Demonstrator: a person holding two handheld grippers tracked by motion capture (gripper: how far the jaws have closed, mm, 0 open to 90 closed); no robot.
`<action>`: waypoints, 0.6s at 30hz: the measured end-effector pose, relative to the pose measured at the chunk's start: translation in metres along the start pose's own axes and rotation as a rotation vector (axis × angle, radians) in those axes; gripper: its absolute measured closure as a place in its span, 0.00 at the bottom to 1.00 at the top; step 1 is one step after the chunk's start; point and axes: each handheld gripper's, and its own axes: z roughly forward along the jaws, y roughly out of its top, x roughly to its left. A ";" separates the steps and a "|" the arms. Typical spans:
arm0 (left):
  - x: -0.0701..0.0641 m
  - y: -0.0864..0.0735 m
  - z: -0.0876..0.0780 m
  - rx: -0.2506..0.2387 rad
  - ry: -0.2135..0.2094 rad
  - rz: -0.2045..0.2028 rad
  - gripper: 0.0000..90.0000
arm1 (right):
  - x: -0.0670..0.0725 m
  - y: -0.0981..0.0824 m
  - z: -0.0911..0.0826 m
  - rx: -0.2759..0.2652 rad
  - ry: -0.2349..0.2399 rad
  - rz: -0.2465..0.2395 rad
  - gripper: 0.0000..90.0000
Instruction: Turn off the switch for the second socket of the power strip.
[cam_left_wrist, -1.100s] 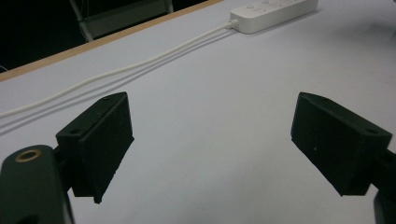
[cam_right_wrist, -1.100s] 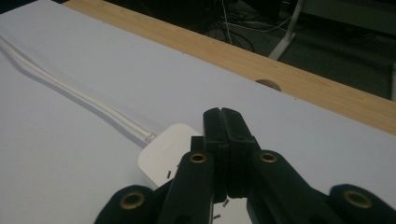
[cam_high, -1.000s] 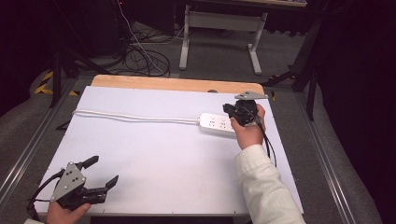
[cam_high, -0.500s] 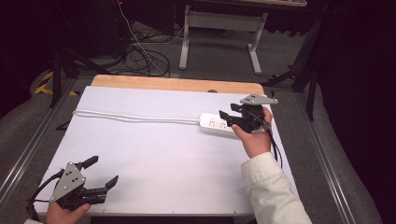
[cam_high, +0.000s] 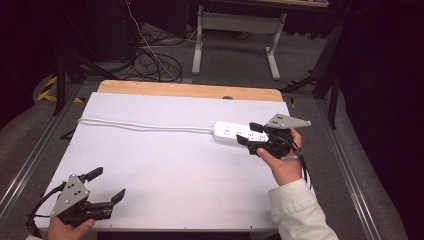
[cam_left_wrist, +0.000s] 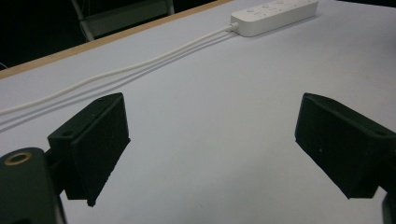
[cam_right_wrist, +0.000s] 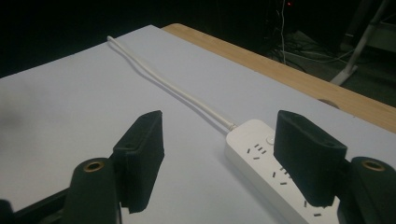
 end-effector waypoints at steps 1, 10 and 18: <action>0.000 0.000 -0.001 0.002 0.003 0.008 0.12 | 0.002 -0.002 -0.003 -0.006 0.004 -0.007 0.38; -0.002 -0.002 -0.005 -0.004 0.011 0.009 0.11 | 0.016 -0.024 -0.015 -0.025 0.114 -0.036 0.34; -0.003 -0.002 -0.005 -0.006 0.013 0.007 0.11 | 0.027 -0.050 -0.014 -0.001 0.176 -0.057 0.28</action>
